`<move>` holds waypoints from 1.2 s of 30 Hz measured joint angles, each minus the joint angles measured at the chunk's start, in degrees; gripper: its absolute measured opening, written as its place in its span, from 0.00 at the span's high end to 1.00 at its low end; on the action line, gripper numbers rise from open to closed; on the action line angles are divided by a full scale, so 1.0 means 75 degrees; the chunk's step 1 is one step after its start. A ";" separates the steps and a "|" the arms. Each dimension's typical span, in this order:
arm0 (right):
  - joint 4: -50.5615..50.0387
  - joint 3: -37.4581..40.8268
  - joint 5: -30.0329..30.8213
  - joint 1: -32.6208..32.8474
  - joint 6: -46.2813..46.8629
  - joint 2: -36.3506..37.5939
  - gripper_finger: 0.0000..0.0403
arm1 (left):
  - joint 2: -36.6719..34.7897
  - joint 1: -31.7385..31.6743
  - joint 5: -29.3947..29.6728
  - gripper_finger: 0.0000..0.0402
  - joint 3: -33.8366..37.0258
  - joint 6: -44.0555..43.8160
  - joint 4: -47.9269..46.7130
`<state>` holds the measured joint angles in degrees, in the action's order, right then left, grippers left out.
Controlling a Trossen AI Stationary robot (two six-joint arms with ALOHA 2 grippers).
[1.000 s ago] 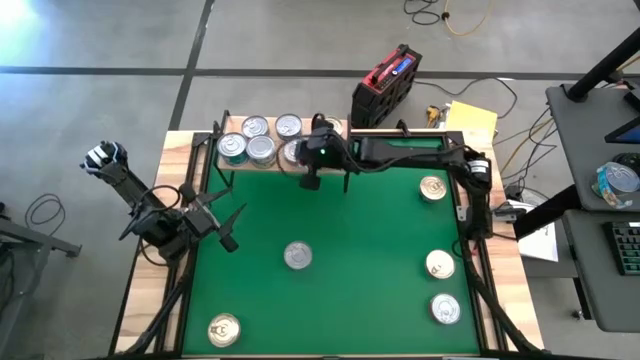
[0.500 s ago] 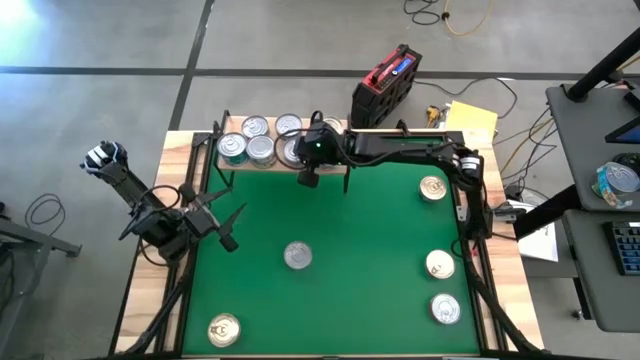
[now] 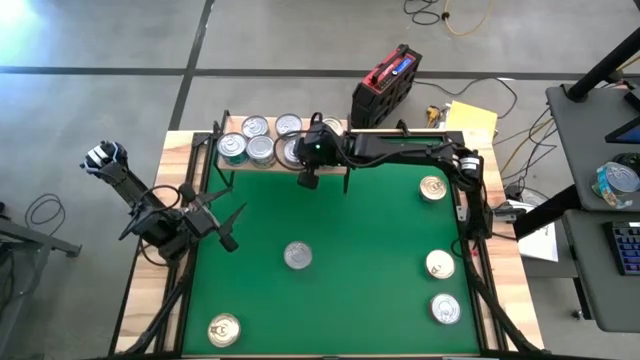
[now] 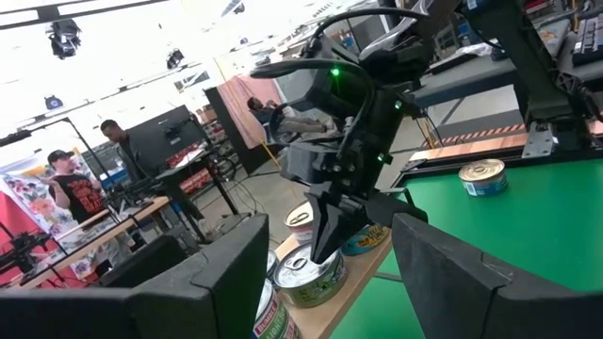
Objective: Stack canned seafood by type on shelf
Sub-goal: Stack the white tuna can on top of the white tuna can on the shelf
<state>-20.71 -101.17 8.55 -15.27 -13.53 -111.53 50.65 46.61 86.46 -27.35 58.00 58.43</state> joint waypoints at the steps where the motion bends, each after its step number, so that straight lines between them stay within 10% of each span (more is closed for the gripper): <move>1: 0.0001 0.0011 -0.0001 0.0000 -0.0003 0.0000 0.98 | 0.0000 0.0000 0.0000 0.48 0.0000 0.0000 -0.0003; 36: 0.0030 0.0059 -0.0570 0.0052 0.0036 -0.0003 0.98 | 0.0000 0.0000 -0.0003 0.48 0.0000 0.0000 -0.0003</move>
<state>-20.48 -100.73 4.27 -14.87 -13.26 -111.55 50.65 46.61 86.43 -27.35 58.00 58.41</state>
